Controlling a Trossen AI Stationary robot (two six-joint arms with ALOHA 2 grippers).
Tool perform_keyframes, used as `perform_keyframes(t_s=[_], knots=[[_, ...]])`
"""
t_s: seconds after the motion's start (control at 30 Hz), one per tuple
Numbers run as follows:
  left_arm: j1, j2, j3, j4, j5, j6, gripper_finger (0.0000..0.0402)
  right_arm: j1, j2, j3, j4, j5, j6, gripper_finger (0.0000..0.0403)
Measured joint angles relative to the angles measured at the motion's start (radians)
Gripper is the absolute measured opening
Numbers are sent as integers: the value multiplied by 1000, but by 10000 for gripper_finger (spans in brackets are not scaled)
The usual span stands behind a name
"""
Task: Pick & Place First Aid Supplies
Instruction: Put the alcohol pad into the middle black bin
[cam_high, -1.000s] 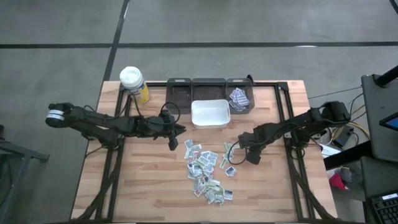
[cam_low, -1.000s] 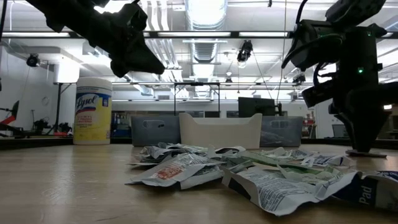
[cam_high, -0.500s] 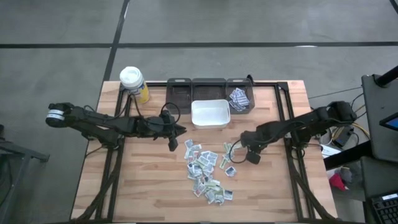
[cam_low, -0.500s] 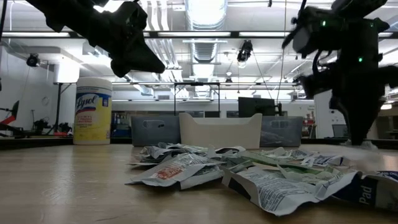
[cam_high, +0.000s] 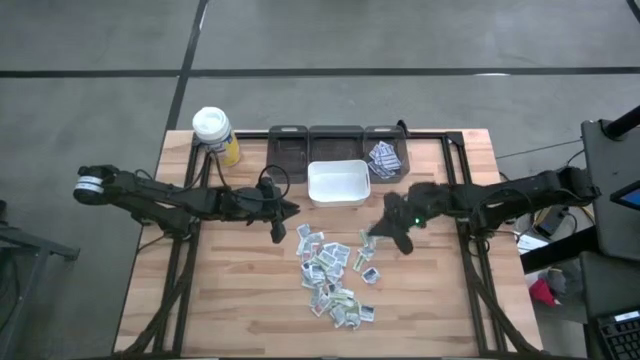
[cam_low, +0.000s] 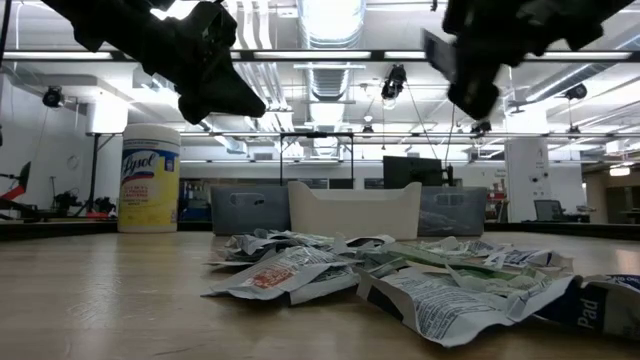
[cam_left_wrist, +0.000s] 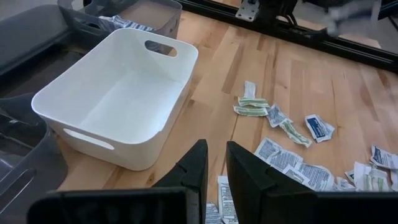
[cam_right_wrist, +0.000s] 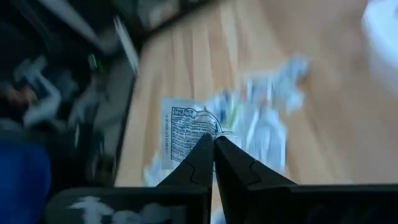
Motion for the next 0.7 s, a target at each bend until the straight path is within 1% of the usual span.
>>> perform_keyframes(t_s=[0.17, 0.37, 0.47, 0.57, 0.63, 0.7], knots=[[0, 0, 0, 1, -1, 1, 53, -109, 21, 5, 158, 59, -12, 8], [0, 0, 0, 7, -3, 2, 53, -253, 111, 63, 191, 156, -69, 8], [0, 0, 0, 7, -2, 2, 53, -322, 177, 115, 188, 185, -139, 8], [0, 0, 0, 7, -2, 2, 53, -385, 256, 194, 168, 197, -238, 8], [0, 0, 0, 7, -2, 2, 53, -421, 320, 267, 109, 217, -300, 8], [0, 0, 0, 6, -2, 2, 53, -454, 392, 352, 3, 240, -367, 8]])
